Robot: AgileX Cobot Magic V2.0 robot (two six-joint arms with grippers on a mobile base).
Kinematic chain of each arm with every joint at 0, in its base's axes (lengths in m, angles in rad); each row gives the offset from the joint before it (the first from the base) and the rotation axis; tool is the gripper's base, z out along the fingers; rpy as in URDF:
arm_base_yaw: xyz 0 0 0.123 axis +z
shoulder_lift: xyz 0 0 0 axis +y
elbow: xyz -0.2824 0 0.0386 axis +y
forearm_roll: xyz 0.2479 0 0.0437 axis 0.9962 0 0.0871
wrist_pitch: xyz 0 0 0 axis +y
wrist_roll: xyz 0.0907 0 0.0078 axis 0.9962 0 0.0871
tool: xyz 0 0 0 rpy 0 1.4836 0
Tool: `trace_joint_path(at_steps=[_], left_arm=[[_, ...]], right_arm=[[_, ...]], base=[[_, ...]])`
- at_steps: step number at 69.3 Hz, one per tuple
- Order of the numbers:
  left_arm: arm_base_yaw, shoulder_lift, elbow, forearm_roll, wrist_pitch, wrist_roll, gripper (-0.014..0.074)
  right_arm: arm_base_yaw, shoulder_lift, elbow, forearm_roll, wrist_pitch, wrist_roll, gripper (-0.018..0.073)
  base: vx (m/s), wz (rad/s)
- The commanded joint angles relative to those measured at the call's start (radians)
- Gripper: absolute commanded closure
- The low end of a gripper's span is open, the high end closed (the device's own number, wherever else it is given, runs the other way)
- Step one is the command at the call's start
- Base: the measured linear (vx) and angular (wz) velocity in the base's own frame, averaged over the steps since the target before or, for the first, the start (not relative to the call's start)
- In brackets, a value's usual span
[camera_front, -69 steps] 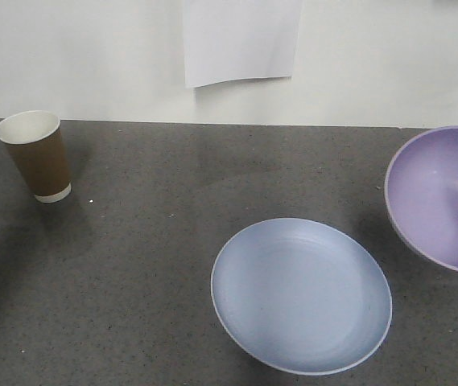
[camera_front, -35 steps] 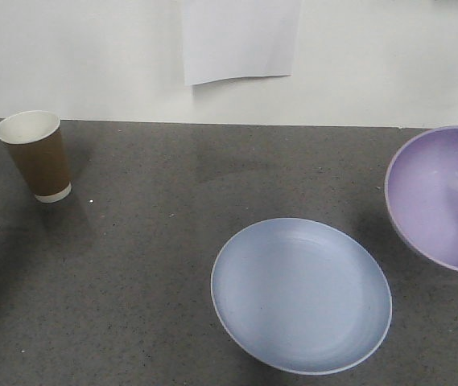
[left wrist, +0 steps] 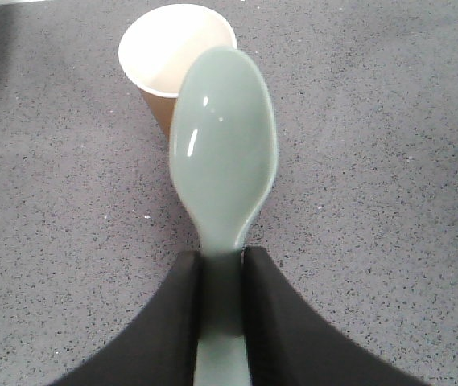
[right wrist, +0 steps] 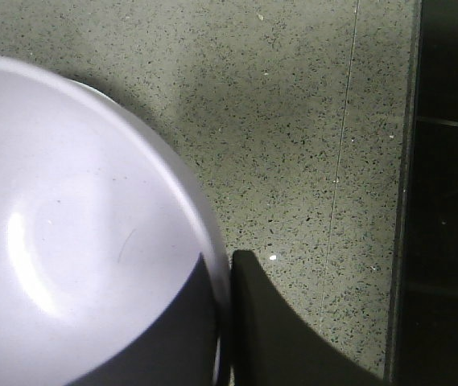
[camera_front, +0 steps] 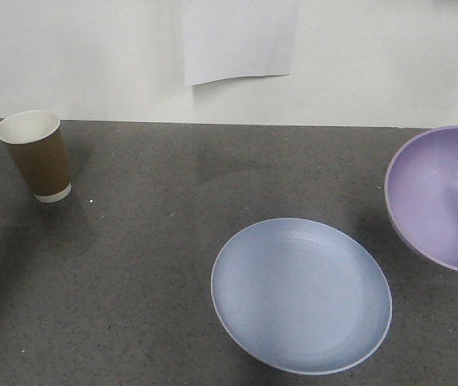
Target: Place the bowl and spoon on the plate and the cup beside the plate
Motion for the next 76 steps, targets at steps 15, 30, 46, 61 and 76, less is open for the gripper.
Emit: trace_joint_path(at_steps=[15,30,46,61,76], left_arm=[[-0.002,-0.017,-0.026,0.001,-0.058,-0.004,0.0603],[-0.002,-0.017,-0.026,0.001,-0.058,-0.004,0.0603],[-0.002,-0.017,-0.026,0.001,-0.058,-0.004,0.0603],[-0.002,-0.017,-0.026,0.001,-0.058,-0.004,0.0603],[-0.002,-0.017,-0.026,0.001,-0.058,-0.004,0.0603]], right_arm=[[-0.004,-0.019,-0.027,0.003,-0.033,-0.002,0.0565],[-0.004,-0.019,-0.027,0.003,-0.032,-0.002,0.0565],[-0.004,-0.019,-0.027,0.003,-0.032,-0.002,0.0565],[-0.004,-0.019,-0.027,0.003,-0.032,-0.002,0.0565],[-0.004,-0.019,-0.027,0.05,-0.03,-0.028,0.0565]], base=[[0.0,0.0],[0.0,0.0],[0.0,0.0],[0.0,0.0],[0.0,0.0]])
